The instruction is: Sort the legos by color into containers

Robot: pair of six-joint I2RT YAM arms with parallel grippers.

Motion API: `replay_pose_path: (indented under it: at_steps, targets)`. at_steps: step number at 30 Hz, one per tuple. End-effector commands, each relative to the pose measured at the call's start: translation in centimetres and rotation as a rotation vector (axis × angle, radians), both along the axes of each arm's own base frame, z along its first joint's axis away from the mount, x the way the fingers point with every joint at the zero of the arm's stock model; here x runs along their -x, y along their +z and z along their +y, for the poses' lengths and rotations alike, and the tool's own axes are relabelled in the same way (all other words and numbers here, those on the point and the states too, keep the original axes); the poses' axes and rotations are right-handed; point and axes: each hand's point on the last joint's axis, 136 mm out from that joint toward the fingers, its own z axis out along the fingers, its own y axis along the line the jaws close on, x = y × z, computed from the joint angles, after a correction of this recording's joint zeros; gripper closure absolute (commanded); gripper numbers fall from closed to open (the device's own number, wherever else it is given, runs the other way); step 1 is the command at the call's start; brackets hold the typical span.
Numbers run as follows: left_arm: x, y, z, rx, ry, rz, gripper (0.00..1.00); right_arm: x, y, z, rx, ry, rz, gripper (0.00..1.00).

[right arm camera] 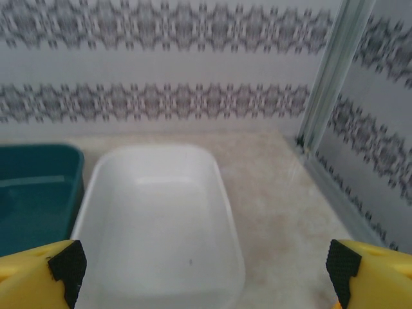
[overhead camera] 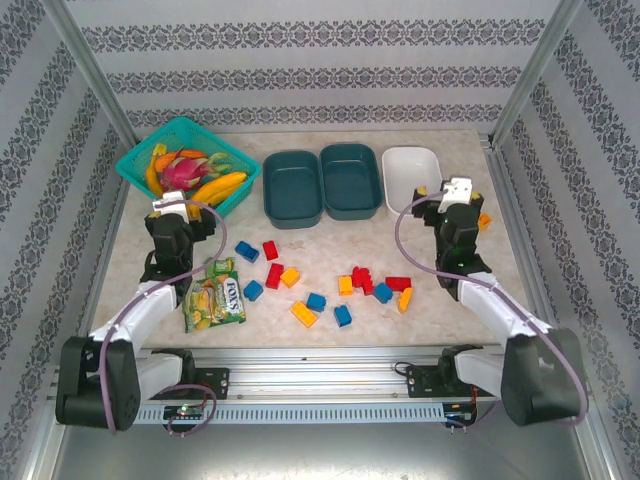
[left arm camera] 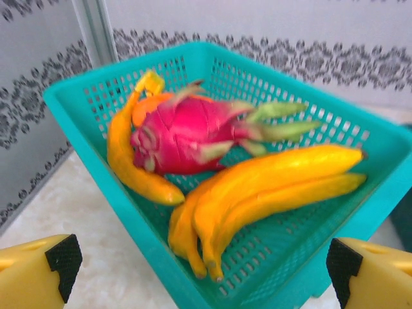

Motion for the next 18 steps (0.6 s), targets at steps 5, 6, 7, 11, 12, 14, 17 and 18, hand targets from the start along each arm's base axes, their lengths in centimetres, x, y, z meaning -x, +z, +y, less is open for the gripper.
replay_pose_path:
  at_steps: [5,6,7,11,12,14,17,18]
  targets:
    - [1.7,5.3,-2.4,0.033,-0.024,0.001,0.0,2.4,14.3,1.3,-0.192,-0.017,-0.123,0.02]
    - [1.9,6.4,-2.5,0.04,-0.009,0.009,0.0,2.5,15.0,2.1,-0.344,0.032,-0.065,0.02]
    - [2.3,7.4,-2.1,0.099,0.035,0.021,0.0,2.6,14.8,3.3,-0.468,0.107,0.032,0.02]
    - [4.1,7.2,-3.4,0.307,0.062,0.302,0.0,3.8,11.1,6.3,-0.667,0.237,0.283,0.02]
    - [4.5,6.5,-3.7,0.363,0.085,0.348,0.0,4.4,10.7,6.7,-0.652,0.24,0.298,0.02]
    - [4.3,6.2,-5.0,0.462,0.013,0.358,0.0,5.7,10.2,6.8,-0.605,0.211,0.322,0.02]
    - [5.1,7.5,-5.1,0.552,0.039,0.3,0.0,7.5,9.0,6.9,-0.53,0.152,0.451,0.06]
    - [5.2,7.9,-5.2,0.577,0.041,0.301,0.0,8.3,8.2,7.2,-0.518,0.142,0.514,0.07]
